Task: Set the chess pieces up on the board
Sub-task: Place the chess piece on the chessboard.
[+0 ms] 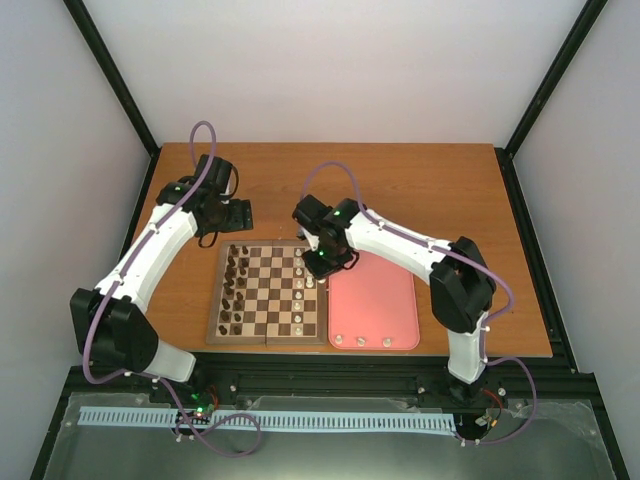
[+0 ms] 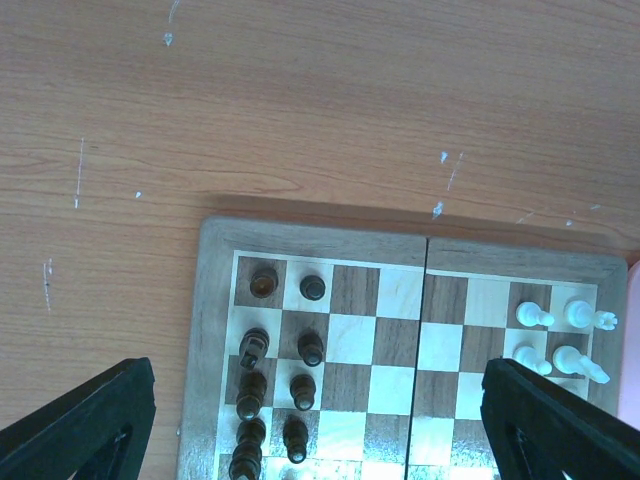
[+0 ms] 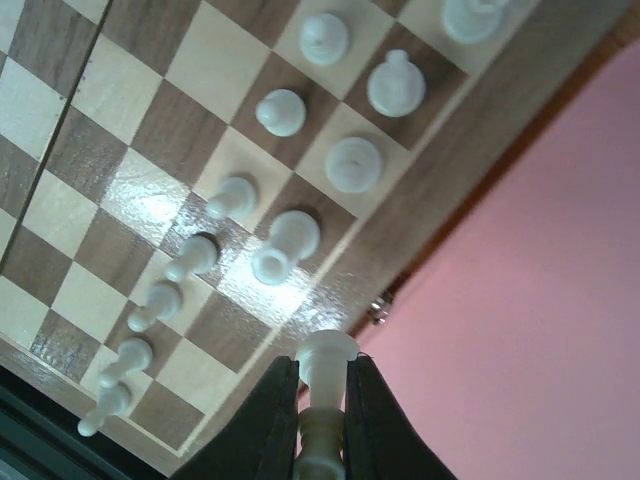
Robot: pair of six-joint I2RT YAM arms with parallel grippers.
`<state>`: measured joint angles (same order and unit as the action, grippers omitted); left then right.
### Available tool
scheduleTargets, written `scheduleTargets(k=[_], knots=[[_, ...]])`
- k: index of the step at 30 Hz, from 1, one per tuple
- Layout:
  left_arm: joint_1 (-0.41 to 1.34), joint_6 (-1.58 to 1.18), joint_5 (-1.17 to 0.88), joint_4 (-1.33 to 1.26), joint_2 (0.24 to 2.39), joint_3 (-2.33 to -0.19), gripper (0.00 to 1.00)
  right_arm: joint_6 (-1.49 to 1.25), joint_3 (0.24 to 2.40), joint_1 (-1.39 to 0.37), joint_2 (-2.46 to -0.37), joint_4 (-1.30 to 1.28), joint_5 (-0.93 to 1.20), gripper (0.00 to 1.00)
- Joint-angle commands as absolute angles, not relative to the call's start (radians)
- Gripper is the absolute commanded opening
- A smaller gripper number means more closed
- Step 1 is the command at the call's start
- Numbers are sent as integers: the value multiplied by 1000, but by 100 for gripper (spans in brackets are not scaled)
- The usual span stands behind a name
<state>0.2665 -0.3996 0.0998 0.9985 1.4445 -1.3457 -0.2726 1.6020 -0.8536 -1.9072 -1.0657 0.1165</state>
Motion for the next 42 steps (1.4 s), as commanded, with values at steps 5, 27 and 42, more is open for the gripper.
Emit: scheduleTargets(k=[5,27,42], knots=[[268,-371,92,987,1449,-1376,100,-303,1671,-903,-1998,-1123,138,3],[269,-366,97,979,1415,-1330,100,-334,1693,-948,-2046,-1072,103,6],[268,-362,108,984,1402,-1316,100,-319,1719,-960,-2084,-1090,112,9]])
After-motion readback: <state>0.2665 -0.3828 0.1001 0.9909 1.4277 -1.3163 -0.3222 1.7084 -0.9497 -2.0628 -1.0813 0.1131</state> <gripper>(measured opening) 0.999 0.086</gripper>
